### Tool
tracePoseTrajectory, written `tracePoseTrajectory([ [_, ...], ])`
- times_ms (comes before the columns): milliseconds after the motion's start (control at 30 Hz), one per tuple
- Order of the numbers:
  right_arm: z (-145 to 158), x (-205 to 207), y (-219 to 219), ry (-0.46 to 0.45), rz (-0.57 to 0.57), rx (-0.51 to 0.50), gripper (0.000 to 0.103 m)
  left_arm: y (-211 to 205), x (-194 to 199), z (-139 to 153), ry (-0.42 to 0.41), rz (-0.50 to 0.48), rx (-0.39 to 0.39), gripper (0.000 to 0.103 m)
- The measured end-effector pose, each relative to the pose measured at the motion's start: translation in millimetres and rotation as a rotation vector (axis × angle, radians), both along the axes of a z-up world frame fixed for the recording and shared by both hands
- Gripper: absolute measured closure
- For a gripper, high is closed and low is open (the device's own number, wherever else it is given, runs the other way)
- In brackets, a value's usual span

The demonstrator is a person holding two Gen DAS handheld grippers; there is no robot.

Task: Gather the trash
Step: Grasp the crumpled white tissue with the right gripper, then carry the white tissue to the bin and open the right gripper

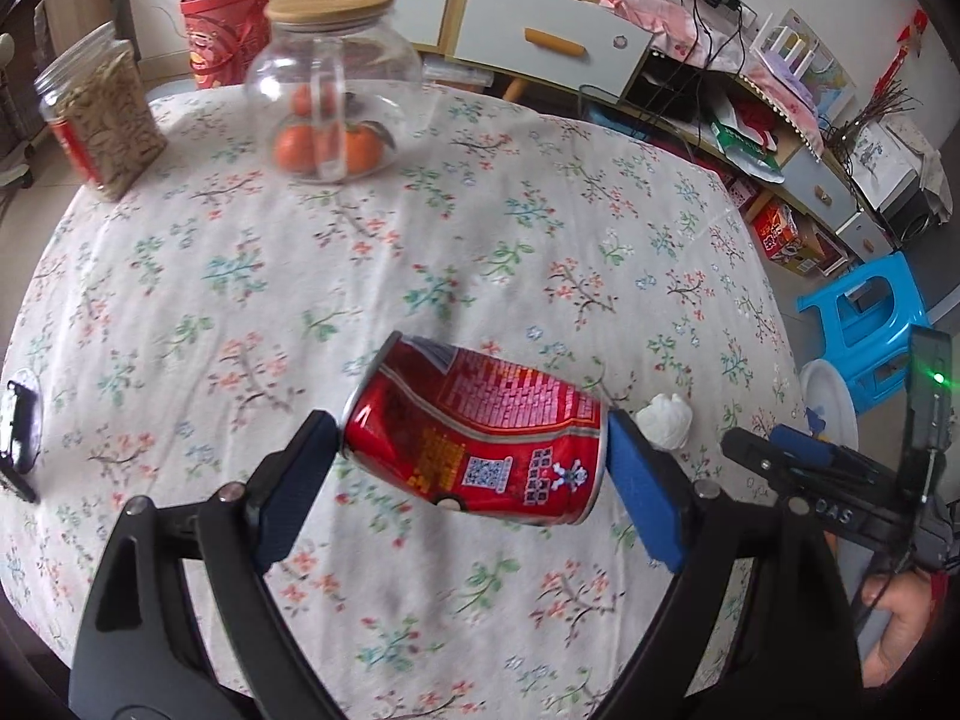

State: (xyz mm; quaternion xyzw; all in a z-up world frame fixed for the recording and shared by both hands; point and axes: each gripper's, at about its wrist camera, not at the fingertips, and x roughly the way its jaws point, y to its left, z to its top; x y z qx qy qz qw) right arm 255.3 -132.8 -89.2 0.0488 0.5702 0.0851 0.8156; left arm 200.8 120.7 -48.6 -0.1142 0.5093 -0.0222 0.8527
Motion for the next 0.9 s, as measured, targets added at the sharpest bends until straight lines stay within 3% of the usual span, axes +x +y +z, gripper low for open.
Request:
tracePoseTrajectory([
  [400,-28.5,16.6,44.0,-0.002,0.052,-0.019,0.024,32.9,-26.5,4.6,-0.014,0.022,0.008,0.014],
  [567,-29.1,18.1,56.6,-0.053,0.082,-0.078,0.039,37.7,-29.2,5.5,-0.012,0.032,-0.005,0.014],
  [667,-27.9,16.8,65.7,-0.073,0.122,-0.094,0.056,36.9,-28.9,6.9,-0.016,0.036,-0.011,0.014],
  [733,-26.6,16.3,72.6,-0.08,0.153,-0.099,0.074,34.4,-28.7,9.0,-0.023,0.032,-0.016,0.014],
  [900,-23.5,14.3,77.9,-0.081,0.184,-0.098,0.08,25.6,-30.8,14.6,-0.045,0.013,-0.015,0.014],
])
